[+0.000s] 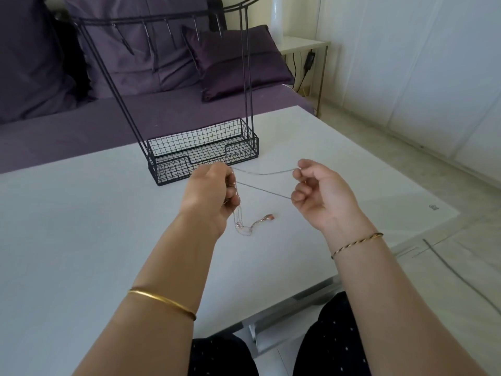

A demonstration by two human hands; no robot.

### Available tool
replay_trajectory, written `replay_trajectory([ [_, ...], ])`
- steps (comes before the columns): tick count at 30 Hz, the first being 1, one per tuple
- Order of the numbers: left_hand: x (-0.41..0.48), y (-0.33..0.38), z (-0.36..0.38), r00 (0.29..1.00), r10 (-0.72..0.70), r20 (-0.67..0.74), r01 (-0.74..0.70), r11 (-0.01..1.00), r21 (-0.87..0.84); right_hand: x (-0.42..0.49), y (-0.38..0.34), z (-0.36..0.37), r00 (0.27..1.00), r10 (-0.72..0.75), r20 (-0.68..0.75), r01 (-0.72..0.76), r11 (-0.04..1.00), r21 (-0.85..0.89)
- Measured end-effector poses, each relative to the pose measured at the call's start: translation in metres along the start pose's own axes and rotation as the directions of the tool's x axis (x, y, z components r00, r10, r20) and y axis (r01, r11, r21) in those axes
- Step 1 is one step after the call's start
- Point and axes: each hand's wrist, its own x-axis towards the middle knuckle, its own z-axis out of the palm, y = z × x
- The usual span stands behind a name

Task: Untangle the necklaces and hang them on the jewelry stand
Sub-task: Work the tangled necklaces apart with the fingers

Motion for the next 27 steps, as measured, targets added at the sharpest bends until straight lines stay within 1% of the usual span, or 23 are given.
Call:
replay_trajectory([
  [2, 0.005, 0.000, 0.001, 0.999, 0.034, 0.003, -0.034, 0.998, 0.045, 0.002, 0.000, 0.001, 0.997, -0.074, 0.016, 0.076, 0.971, -0.226],
  [3, 0.006, 0.000, 0.001, 0.999, 0.051, 0.004, -0.051, 0.996, 0.066, 0.002, 0.001, 0.002, 0.993, -0.114, 0.042, 0.121, 0.932, -0.342],
  [5, 0.009, -0.001, 0.002, 0.997, 0.082, 0.012, -0.082, 0.992, 0.094, 0.000, 0.003, 0.006, 0.975, -0.192, 0.111, 0.221, 0.809, -0.544],
  [6, 0.011, -0.002, 0.004, 0.996, 0.093, 0.013, -0.094, 0.990, 0.104, -0.002, 0.005, 0.008, 0.964, -0.224, 0.146, 0.266, 0.739, -0.619],
  [8, 0.013, -0.003, 0.006, 0.994, 0.106, 0.004, -0.105, 0.987, 0.124, -0.006, 0.009, 0.014, 0.947, -0.244, 0.210, 0.319, 0.624, -0.714],
  [9, 0.014, -0.003, 0.007, 0.994, 0.110, 0.000, -0.109, 0.985, 0.136, -0.007, 0.011, 0.017, 0.944, -0.232, 0.234, 0.328, 0.590, -0.738],
  [11, 0.014, -0.004, 0.007, 0.994, 0.113, 0.001, -0.112, 0.981, 0.157, -0.010, 0.013, 0.021, 0.947, -0.192, 0.257, 0.320, 0.562, -0.763],
  [14, 0.016, -0.004, 0.006, 0.993, 0.117, 0.012, -0.117, 0.970, 0.211, -0.011, 0.012, 0.025, 0.962, -0.148, 0.231, 0.274, 0.577, -0.769],
  [18, 0.016, -0.005, 0.002, 0.992, 0.116, 0.040, -0.123, 0.954, 0.275, -0.006, 0.016, 0.027, 0.971, -0.097, 0.216, 0.224, 0.674, -0.704],
  [22, 0.016, -0.004, 0.002, 0.992, 0.118, 0.035, -0.124, 0.952, 0.280, 0.000, 0.022, 0.027, 0.974, -0.052, 0.219, 0.184, 0.740, -0.647],
  [27, 0.014, -0.004, 0.000, 0.992, 0.119, 0.048, -0.127, 0.955, 0.267, 0.005, 0.024, 0.026, 0.978, 0.058, 0.199, 0.061, 0.837, -0.543],
])
